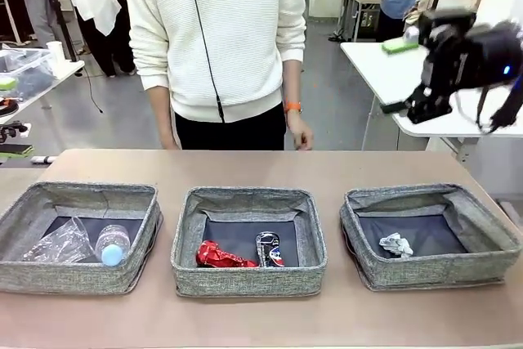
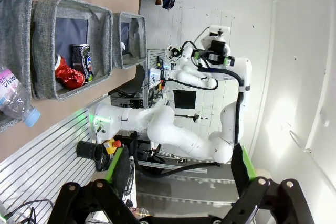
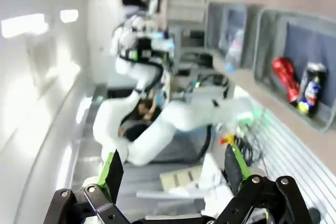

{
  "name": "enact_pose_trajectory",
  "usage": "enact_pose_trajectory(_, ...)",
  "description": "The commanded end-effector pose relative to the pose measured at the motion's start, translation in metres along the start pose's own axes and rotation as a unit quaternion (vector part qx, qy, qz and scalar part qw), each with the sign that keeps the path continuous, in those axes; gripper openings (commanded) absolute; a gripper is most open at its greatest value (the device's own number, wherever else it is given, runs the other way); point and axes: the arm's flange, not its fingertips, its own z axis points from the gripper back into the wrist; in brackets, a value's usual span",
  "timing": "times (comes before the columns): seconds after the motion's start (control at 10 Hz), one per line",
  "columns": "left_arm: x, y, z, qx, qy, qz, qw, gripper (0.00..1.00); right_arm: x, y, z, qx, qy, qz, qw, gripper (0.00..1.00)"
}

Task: Sort the waste into the appropriate baskets.
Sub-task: Place the picked waste into the Fabric basket indicated by the person.

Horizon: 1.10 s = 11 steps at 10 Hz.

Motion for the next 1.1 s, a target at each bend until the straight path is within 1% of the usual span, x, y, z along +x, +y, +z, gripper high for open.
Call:
enact_pose_trajectory(0.0, -0.001, -0.002, 0.000, -0.006, 0.002, -0.009, 1.000, 1.00, 0.000, -0.046, -0.011, -0.048, 0.071, -0.007, 0.996, 1.00)
enact_pose_trajectory(0.1, -0.001, -0.002, 0.000, -0.006, 0.002, -0.009, 1.000, 1.00, 0.002, -0.055, -0.017, -0.134, 0.071, -0.119, 0.981, 1.00)
enact_pose_trajectory(0.2, -0.001, -0.002, 0.000, -0.006, 0.002, -0.009, 1.000, 1.00, -0.004, -0.031, -0.007, -0.001, 0.039, -0.014, 0.999, 1.00)
enact_pose_trajectory(1.0, -0.001, -0.002, 0.000, -0.006, 0.002, -0.009, 1.000, 1.00, -0.004, -0.031, -0.007, -0.001, 0.039, -0.014, 0.999, 1.00)
